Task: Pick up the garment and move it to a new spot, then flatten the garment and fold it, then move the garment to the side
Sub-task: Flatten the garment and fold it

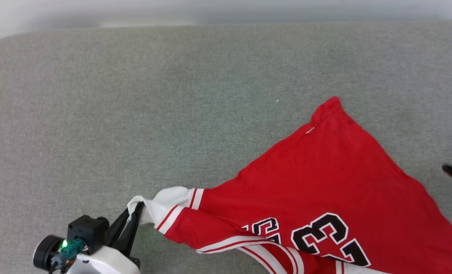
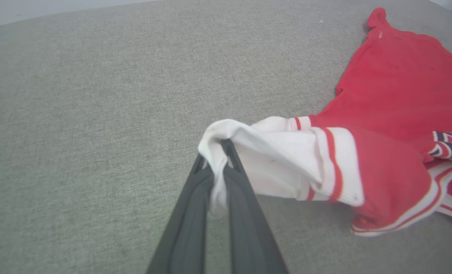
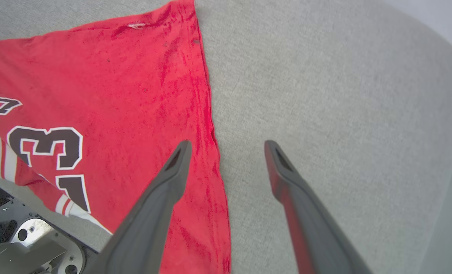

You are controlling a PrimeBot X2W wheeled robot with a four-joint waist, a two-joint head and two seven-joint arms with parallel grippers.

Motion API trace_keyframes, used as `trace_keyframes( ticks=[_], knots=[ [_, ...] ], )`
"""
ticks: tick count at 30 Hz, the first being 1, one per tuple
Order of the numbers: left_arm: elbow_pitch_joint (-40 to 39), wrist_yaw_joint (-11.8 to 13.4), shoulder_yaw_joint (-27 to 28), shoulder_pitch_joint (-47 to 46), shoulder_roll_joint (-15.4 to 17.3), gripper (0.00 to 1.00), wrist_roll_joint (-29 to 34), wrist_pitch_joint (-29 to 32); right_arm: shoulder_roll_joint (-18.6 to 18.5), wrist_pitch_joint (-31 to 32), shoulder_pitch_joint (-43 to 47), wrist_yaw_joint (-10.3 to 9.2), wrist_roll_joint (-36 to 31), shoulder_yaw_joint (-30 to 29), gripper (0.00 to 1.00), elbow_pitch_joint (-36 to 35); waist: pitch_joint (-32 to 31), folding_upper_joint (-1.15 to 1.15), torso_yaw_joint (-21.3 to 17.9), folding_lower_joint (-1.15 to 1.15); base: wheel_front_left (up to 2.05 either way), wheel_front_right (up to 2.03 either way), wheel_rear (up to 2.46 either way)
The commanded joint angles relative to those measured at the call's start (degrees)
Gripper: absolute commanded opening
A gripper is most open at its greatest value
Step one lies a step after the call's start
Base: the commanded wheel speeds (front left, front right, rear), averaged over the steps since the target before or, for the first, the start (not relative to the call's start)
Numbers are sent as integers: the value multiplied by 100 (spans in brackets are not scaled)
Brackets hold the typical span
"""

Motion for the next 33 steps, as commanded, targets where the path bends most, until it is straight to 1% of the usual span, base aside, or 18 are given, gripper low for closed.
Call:
trace_keyframes(
  ticks=[1, 3, 7, 10, 14, 18, 22, 25, 27, 30, 32, 33],
  knots=[
    [-27, -30, 4, -140, -21, 0, 55, 9, 39, 212, -386, -2, -124, 38, 100, -158, 152, 0, 103, 0, 0, 0, 0],
    [-44, -64, -11, -257, -50, 0, 108, 37, 72, 598, -853, -2, -228, 241, 100, -283, 272, 0, 190, 0, 0, 0, 0],
    [-73, -107, -32, -475, -120, 0, 216, 66, 168, 1493, -1935, -3, -466, 914, 100, -272, 514, 0, 343, 0, 0, 0, 0],
    [-101, -123, -34, -611, -164, 0, 275, 78, 452, 2046, -2742, -2, -628, 1473, 100, 25, 702, 0, 432, 0, 0, 0, 0],
    [-154, -116, -38, -768, -218, 0, 361, 77, 1002, 2445, -3747, -3, -894, 2055, 100, 793, 948, 0, 524, 0, 0, 0, 0],
    [-203, -141, -63, -947, -293, 0, 464, 92, 1495, 2410, -4446, -2, -1085, 2454, 100, 1551, 1190, 0, 647, 0, 0, 0, 0],
    [-239, -154, -64, -1078, -355, 0, 530, 82, 1720, 2272, -4809, -2, -1159, 2879, 100, 2053, 1405, 0, 717, 0, 0, 0, 0],
    [-236, -158, -65, -1134, -398, 0, 564, 74, 1707, 2177, -4845, -2, -1108, 3279, 100, 2268, 1514, 0, 753, 0, 0, 0, 0],
    [-211, -167, -72, -1170, -443, 0, 564, 69, 1668, 2089, -4698, -2, -1061, 3584, 100, 2432, 1553, 0, 757, 0, 0, 0, 0],
    [-146, -195, -87, -1213, -489, 0, 567, 64, 1523, 2032, -4484, -1, -946, 4032, 100, 2610, 1574, 0, 750, 0, 0, 0, 0],
    [-118, -216, -89, -1212, -495, 0, 560, 63, 1477, 1962, -4449, -1, -906, 4139, 99, 2622, 1564, 0, 736, 0, 0, 0, 0],
    [-82, -230, -84, -1216, -505, 0, 544, 61, 1451, 1855, -4457, 0, -866, 4198, 31, 2630, 1539, 0, 714, 0, 0, 0, 0]
  ],
)
